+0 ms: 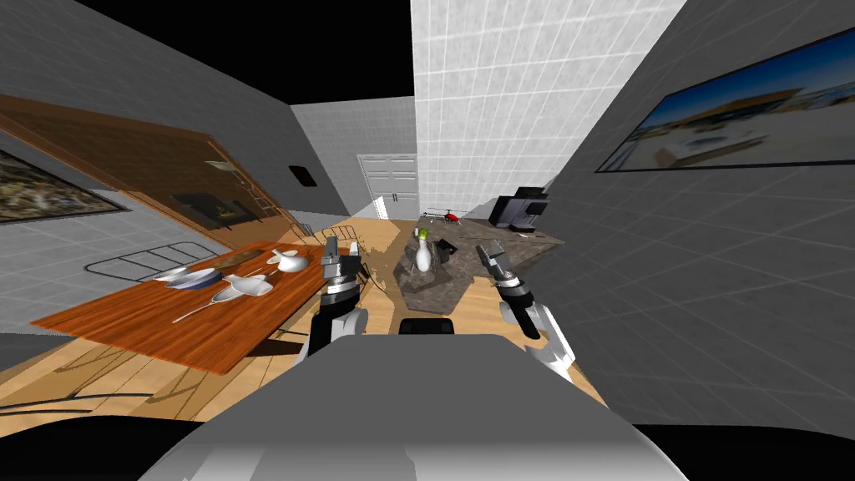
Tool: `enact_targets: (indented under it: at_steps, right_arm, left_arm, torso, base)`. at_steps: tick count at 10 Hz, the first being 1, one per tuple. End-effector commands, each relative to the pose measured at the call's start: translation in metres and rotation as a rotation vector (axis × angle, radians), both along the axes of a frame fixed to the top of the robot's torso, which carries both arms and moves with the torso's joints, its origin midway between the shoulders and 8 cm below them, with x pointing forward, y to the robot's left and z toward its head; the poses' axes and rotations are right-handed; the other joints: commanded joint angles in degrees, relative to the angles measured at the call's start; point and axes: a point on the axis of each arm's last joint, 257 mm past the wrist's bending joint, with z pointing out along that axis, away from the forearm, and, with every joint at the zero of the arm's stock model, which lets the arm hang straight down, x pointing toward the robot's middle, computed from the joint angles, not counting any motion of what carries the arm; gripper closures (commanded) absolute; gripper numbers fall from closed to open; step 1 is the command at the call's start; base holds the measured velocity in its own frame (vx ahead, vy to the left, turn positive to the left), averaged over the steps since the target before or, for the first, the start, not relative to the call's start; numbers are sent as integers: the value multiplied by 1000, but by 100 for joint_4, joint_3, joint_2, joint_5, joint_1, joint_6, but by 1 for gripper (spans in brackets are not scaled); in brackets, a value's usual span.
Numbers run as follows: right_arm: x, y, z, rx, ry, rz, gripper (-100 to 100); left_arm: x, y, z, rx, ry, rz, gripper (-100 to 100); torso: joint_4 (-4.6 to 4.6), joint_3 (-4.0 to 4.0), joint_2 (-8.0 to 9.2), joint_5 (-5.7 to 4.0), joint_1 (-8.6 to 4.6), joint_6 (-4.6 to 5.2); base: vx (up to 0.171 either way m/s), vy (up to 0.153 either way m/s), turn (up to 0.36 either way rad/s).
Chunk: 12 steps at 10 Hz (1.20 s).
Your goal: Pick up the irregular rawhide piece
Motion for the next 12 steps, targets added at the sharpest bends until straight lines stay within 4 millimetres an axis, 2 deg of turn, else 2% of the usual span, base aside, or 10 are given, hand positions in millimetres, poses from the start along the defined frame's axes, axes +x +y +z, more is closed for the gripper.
enact_targets:
  at_steps: [1, 5, 8, 9, 10, 12]
  right_arm:
    - [7, -6, -8, -96, -9, -51, -100]
    - [15, -7, -24, -237, -2, -106, -100]
    - [27, -19, -40, -408, -13, -191, -100]
    - [28, -17, -45, -444, -7, -198, -100]
    - [33, -25, -51, -505, -14, -233, -100]
    - [35, -23, -58, -555, -5, -242, -100]
  left_arm:
    - [0, 0, 0, 0, 0, 0, 0]
    - [0, 0, 0, 0, 0, 0, 0]
    - [0, 0, 0, 0, 0, 0, 0]
    - [0, 0, 0, 0, 0, 0, 0]
    - [0, 0, 0, 0, 0, 0, 0]
    - [0, 0, 0, 0, 0, 0, 0]
  torso:
    - [0, 0, 0, 0, 0, 0]
    - [0, -1, -4, -1, -3, 1]
    - [-2, -4, -8, 1, 5, 1]
    - [-1, -3, -5, 0, -2, -3]
    - [-1, -3, -5, 0, -1, 2]
    - [-1, -3, -7, 0, 0, 3]
  base:
    - [-49, -82, 223]
    - [-31, -72, 105]
    - [-33, -68, 202]
    - [-40, -78, 109]
    - [-45, -76, 217]
    - [-25, -51, 43]
